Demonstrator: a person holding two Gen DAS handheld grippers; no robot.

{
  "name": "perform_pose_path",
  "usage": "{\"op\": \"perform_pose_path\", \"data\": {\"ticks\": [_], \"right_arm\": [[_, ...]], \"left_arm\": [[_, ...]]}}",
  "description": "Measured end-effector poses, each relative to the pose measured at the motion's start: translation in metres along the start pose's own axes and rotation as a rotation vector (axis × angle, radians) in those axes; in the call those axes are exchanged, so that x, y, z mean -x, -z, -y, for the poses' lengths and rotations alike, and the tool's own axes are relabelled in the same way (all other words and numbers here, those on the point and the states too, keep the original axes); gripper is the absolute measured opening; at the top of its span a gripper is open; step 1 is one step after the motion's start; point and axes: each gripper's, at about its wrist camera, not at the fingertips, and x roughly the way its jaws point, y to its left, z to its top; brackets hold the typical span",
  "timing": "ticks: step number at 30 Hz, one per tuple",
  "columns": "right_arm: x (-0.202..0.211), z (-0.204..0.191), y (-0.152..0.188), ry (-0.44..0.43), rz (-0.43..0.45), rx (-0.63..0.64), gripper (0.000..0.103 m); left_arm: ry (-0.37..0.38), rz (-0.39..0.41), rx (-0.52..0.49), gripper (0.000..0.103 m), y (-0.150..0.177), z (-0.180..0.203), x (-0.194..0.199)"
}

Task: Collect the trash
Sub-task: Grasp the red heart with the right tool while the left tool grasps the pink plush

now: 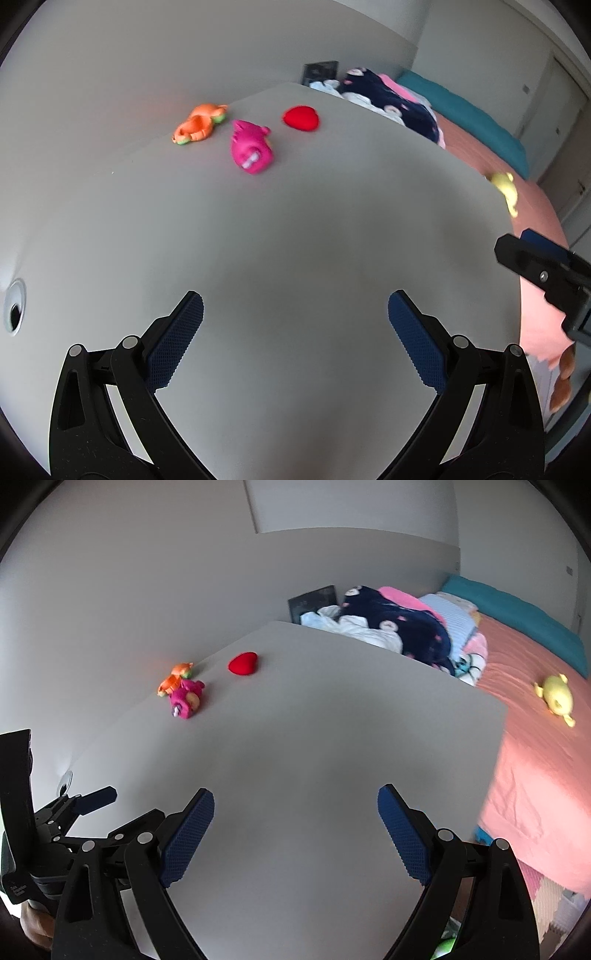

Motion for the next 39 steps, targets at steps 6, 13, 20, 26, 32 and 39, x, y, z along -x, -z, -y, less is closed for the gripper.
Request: {"op": "perform_pose_path", "data": {"ticks": [6,13,20,26,32,39], "right_arm": [[-0.036,-0.011,-0.03,-0.004,-0.012,0.028,0.09],[-0.082,-0.029,-0.069,-0.016,-0.029,0.052,0.09],[-0.113,-0.043,-0.099,-0.035,-0.034,0.066,0.09],[-0.142,-0.05,-0.113,-0.038,-0.058,0.074,0.09],[-0.168,-0.06,-0.127,-0.04,-0.066,0.092,0.09],[-0.206,-0.075,-0.139,-0.005,-0.108,0.134,0.069]], "left_arm": [[0.013,-0.002,0.048,0.097,-0.027,-0.015,-0.027],[-0.003,0.007,0.064,0.097,-0.052,-0.024,-0.047],[-0.02,0.051,0.059,0.097,-0.082,-0.035,-0.061],[-0.021,0.052,0.042,0.081,-0.099,-0.047,-0.077],[-0.025,0.047,0.015,0.057,-0.106,-0.052,-0.085],[-0.026,0.054,0.001,0.041,-0.11,-0.055,-0.087]]}}
